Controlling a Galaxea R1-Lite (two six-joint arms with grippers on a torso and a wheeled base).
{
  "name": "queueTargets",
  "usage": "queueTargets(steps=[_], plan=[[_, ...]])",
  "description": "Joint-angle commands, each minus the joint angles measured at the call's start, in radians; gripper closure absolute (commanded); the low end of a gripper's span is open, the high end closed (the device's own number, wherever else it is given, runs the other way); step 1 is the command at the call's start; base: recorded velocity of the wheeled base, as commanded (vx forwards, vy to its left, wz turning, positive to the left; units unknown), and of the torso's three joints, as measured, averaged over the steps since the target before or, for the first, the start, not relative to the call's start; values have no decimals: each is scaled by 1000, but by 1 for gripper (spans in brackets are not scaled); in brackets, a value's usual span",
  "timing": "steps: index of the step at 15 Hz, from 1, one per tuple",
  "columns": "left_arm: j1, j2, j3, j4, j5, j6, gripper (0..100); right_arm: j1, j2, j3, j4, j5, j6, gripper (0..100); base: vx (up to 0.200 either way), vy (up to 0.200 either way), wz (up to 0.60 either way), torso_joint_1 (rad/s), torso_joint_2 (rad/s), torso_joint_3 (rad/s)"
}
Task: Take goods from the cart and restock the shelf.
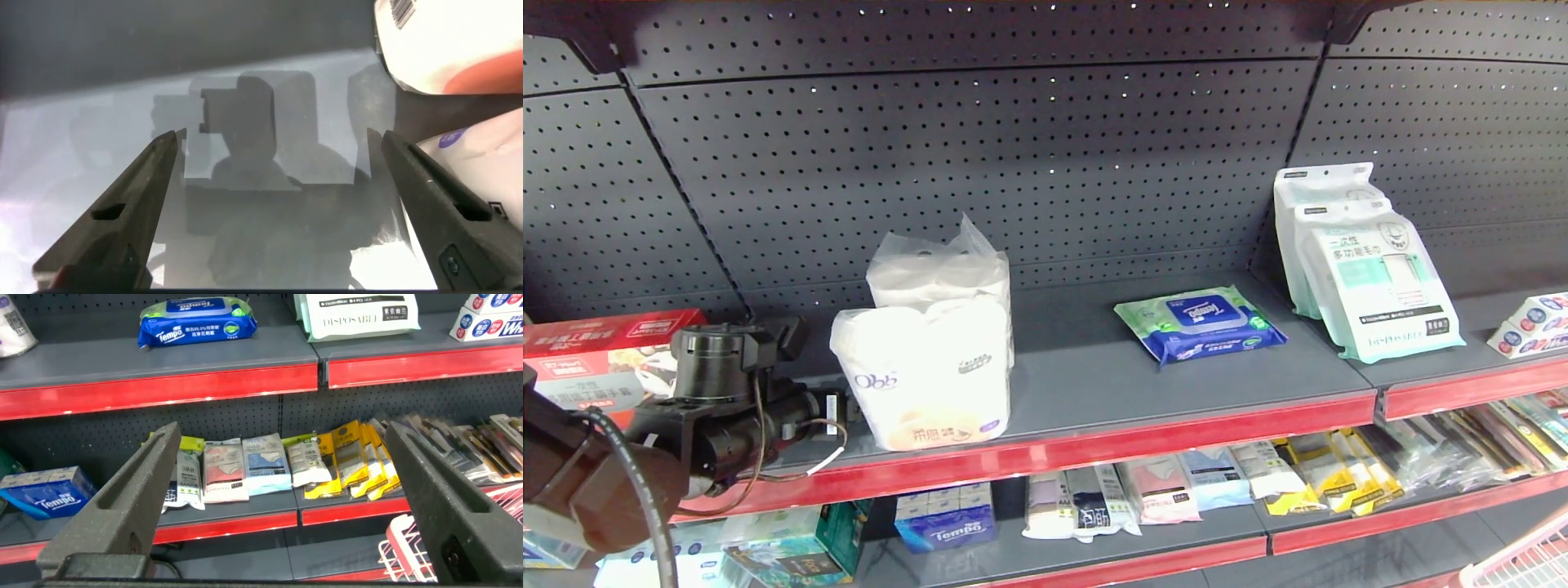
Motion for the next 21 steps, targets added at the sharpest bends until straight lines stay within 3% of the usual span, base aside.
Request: queueTargets(steps=[1,13,19,21], plan=[[-1,0,-4,2,1,-1,0,0,1,0,0,0,0,0,0,0,0,0,0,0],[8,-31,18,0,3,-1,0,0,1,0,0,0,0,0,0,0,0,0,0,0],[91,-293,185,21,-4,24,0,-1,1,0,1,0,0,0,0,0,0,0,0,0],[92,-450,254,94,-4,50,0,0,1,0,0,0,0,0,0,0,0,0,0,0]])
